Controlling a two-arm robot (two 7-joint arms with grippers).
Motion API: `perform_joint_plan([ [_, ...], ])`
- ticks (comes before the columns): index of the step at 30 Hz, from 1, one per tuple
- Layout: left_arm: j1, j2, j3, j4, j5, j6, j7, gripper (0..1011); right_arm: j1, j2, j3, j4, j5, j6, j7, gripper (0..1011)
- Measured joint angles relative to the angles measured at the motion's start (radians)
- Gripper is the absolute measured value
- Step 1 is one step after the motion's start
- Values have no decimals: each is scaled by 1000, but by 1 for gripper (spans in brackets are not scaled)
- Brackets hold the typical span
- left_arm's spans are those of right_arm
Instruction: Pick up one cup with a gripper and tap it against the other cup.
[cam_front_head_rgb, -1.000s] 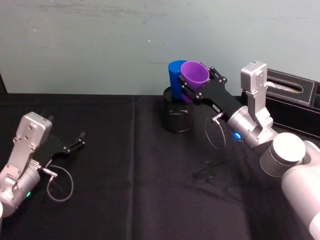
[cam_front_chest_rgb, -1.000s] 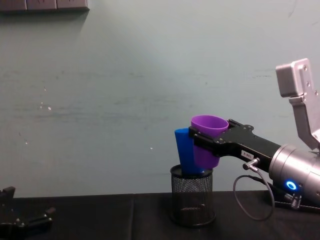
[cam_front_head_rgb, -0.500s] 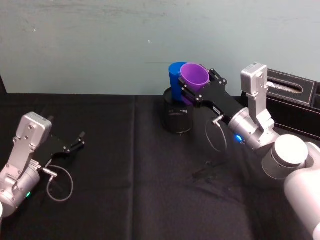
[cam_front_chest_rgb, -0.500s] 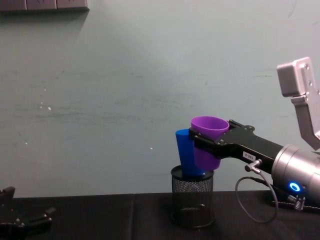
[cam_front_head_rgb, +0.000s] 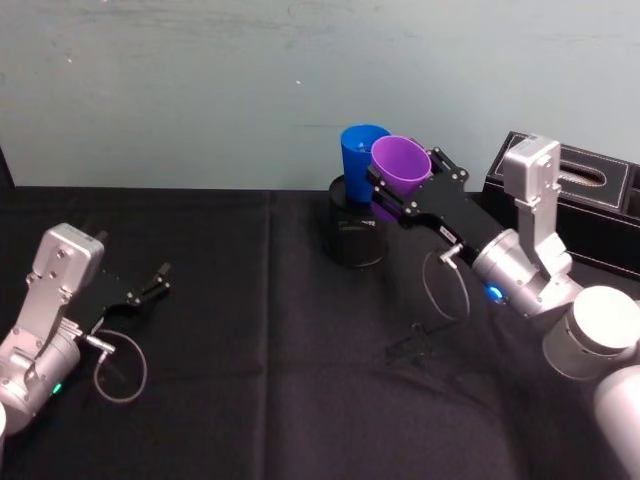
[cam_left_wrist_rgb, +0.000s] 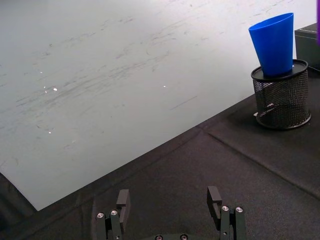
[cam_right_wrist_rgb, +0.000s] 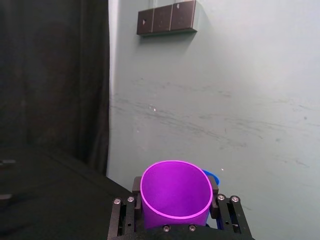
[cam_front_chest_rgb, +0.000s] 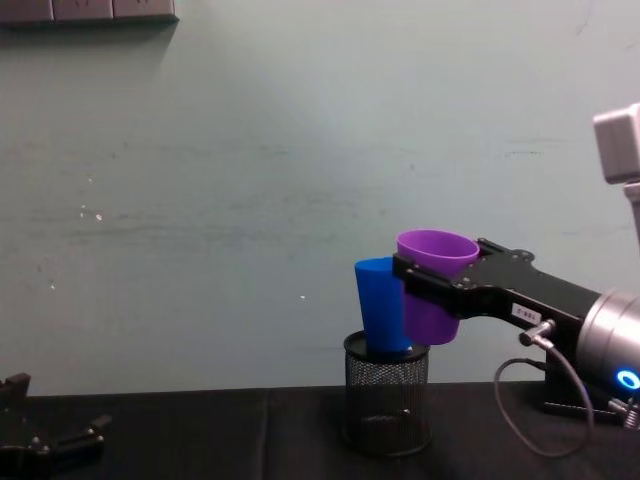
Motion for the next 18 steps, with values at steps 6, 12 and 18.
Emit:
perform_joint_plan([
  [6,0,0,0,0,0,0,0,1011,-35,24,-5,-60,34,18,26,734],
  [12,0,0,0,0,0,0,0,1011,-59,45,-14,-96,56,21,37,734],
  [18,0,0,0,0,0,0,0,1011,-80,60,-20,-114,70,21,36,734],
])
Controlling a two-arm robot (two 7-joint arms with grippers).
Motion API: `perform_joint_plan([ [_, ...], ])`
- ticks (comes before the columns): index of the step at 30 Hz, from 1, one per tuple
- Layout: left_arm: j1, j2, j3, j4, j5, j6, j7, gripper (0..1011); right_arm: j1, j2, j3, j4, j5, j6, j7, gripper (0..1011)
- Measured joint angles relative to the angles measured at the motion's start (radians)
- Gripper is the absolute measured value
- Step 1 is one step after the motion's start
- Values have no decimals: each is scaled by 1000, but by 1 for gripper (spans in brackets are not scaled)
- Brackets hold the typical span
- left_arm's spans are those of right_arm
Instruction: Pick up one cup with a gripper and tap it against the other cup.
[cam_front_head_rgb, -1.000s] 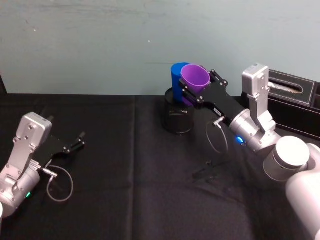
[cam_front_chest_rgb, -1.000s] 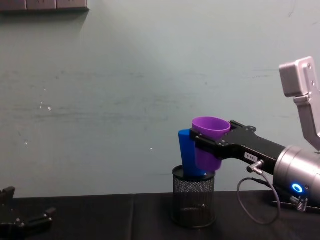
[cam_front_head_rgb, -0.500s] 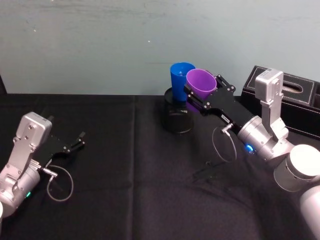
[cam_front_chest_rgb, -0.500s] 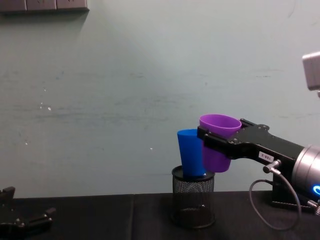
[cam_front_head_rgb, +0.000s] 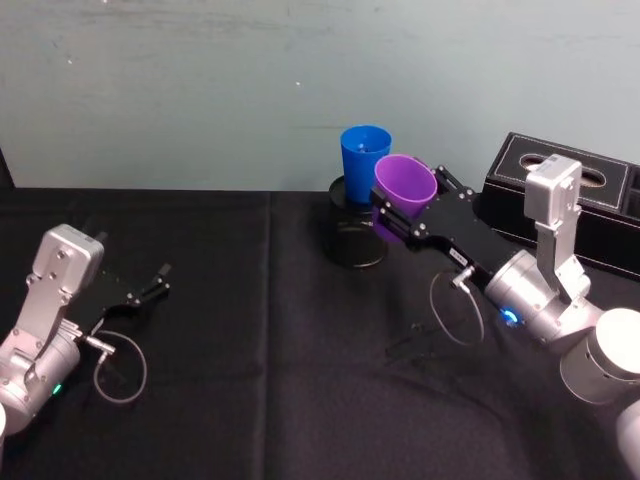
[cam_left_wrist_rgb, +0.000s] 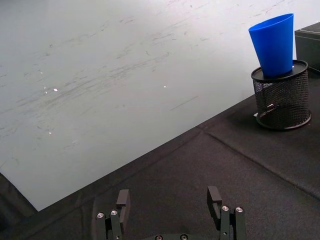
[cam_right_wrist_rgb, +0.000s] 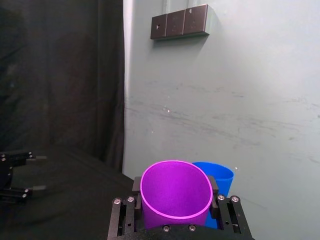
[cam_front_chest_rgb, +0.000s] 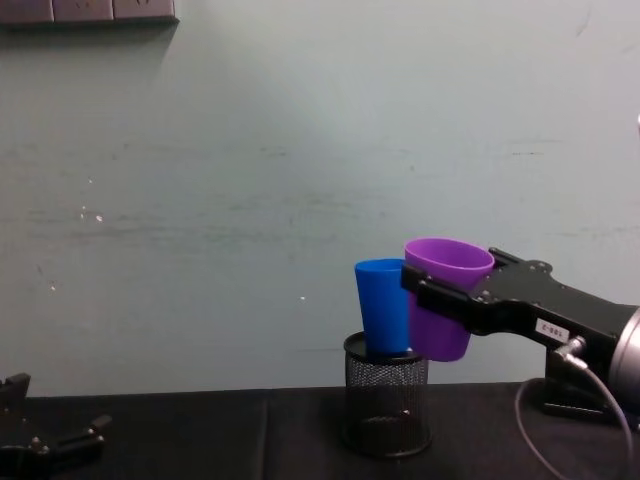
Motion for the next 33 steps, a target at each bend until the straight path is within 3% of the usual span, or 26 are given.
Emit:
perform_joint_plan([
  [17,0,0,0,0,0,0,0,1011,-73,43,5,-78,31,20,-14,734],
  [33,0,0,0,0,0,0,0,1011,-136,63,34,-111,50,19,-41,734],
])
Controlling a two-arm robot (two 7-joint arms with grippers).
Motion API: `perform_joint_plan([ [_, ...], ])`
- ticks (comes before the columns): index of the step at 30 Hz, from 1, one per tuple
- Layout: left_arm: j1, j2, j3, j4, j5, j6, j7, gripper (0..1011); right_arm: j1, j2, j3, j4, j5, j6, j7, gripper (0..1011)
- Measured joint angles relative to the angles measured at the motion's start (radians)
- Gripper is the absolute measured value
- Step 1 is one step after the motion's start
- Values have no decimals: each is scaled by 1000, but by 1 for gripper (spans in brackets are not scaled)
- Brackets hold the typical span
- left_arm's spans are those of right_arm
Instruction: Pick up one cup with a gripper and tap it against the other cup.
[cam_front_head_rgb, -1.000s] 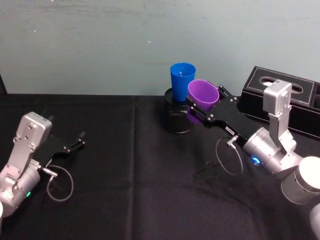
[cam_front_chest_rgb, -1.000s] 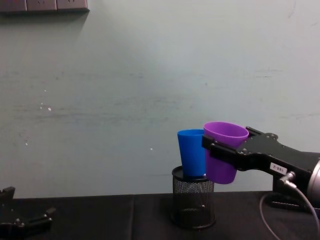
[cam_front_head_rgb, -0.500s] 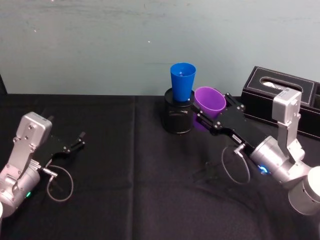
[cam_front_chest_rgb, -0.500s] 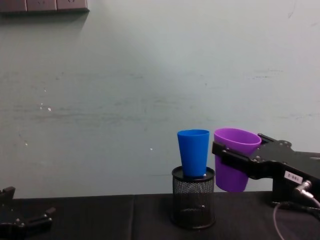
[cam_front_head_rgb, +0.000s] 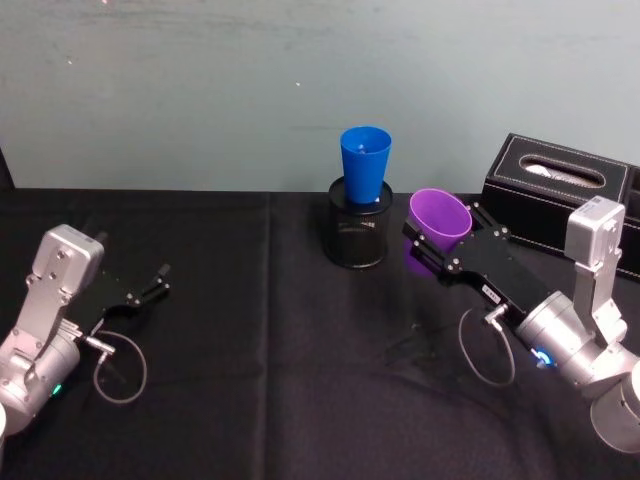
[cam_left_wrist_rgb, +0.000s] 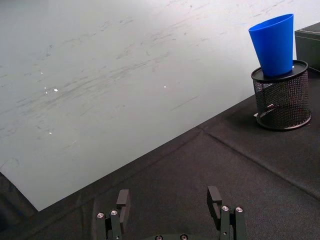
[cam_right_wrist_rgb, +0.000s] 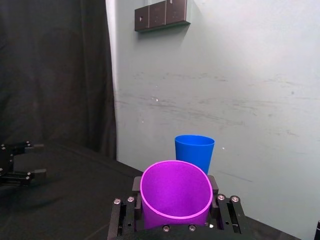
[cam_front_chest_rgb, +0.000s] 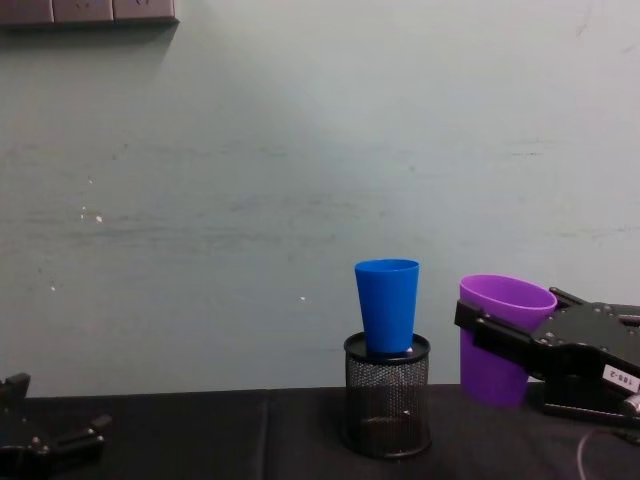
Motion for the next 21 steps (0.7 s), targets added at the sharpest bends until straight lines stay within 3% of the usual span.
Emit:
perform_joint_plan([
  [21,0,0,0,0,0,0,0,1012,6,-2,-3,5,-1,-2,1,734],
])
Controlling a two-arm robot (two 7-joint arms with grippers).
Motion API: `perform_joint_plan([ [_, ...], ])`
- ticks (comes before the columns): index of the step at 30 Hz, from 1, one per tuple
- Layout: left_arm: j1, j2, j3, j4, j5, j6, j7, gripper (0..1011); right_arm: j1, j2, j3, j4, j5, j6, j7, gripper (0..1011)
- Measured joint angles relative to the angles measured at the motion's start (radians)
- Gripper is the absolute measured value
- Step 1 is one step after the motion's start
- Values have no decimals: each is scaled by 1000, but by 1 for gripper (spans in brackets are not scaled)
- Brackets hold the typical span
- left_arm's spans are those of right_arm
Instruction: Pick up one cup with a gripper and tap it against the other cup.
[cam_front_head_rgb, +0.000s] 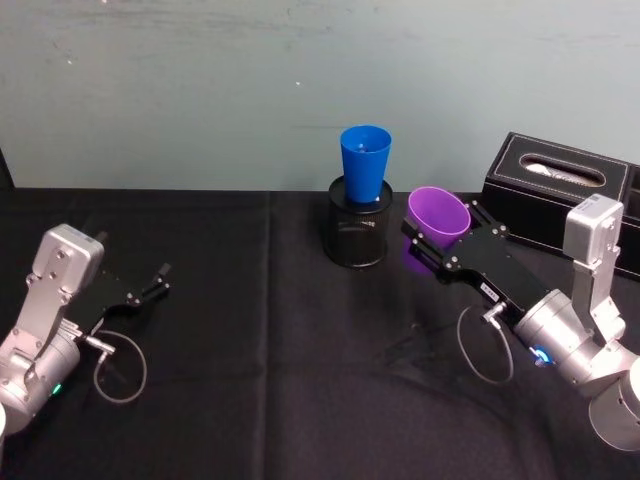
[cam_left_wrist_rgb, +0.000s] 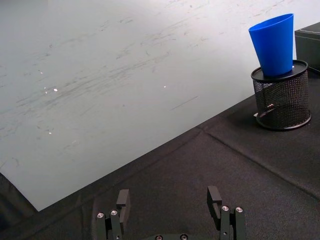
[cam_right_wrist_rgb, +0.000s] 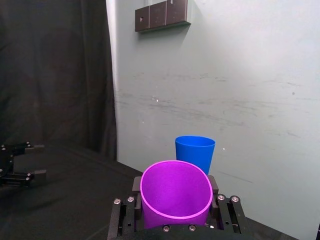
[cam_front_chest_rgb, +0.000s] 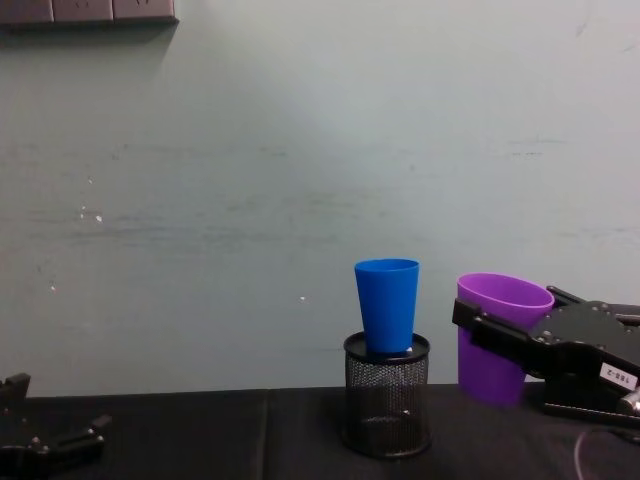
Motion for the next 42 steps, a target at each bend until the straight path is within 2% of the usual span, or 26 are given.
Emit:
perform_joint_plan([
  [15,0,0,0,0,0,0,0,1012,1,-1,0,1,-1,0,0,734],
  [23,0,0,0,0,0,0,0,1011,-2,2,-4,-3,0,21,6,734],
  [34,0,0,0,0,0,0,0,1011,6,5,-24,25,9,27,35,734],
  [42,0,0,0,0,0,0,0,1011,23,18,-43,63,31,17,98,734],
])
